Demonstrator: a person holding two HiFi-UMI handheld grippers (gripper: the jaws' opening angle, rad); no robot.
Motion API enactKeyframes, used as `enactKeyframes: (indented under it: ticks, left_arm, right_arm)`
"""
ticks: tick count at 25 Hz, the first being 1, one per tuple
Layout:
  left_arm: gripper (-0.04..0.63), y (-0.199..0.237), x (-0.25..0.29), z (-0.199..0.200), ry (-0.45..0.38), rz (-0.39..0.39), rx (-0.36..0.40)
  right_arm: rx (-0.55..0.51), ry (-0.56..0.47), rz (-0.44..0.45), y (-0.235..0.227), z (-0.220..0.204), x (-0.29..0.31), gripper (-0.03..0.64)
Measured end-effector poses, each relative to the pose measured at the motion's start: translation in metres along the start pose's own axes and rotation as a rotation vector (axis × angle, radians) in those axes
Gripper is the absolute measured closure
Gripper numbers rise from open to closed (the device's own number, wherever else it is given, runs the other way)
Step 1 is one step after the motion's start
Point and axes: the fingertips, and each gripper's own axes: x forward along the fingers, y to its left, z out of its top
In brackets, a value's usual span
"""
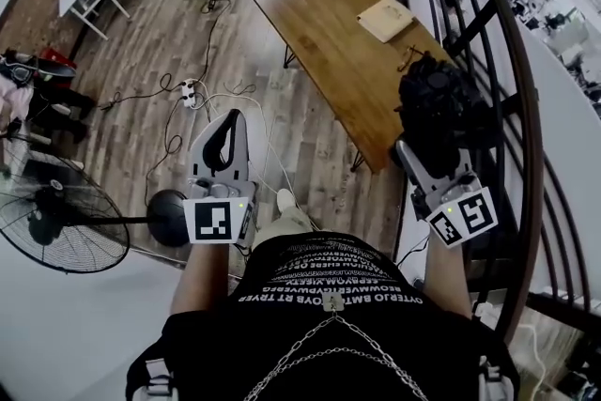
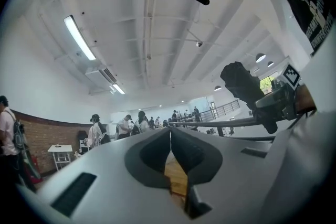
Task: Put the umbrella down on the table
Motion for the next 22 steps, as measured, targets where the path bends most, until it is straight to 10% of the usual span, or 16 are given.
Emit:
enactKeyframes:
  ticks: [22]
  left_arm:
    - [0.566,0.112,0.112,-0.028,0.010,-0.184,-0.016]
  right_arm:
    - [0.004,-0.028,-0.164,0.016,0.021,0.129,0.344]
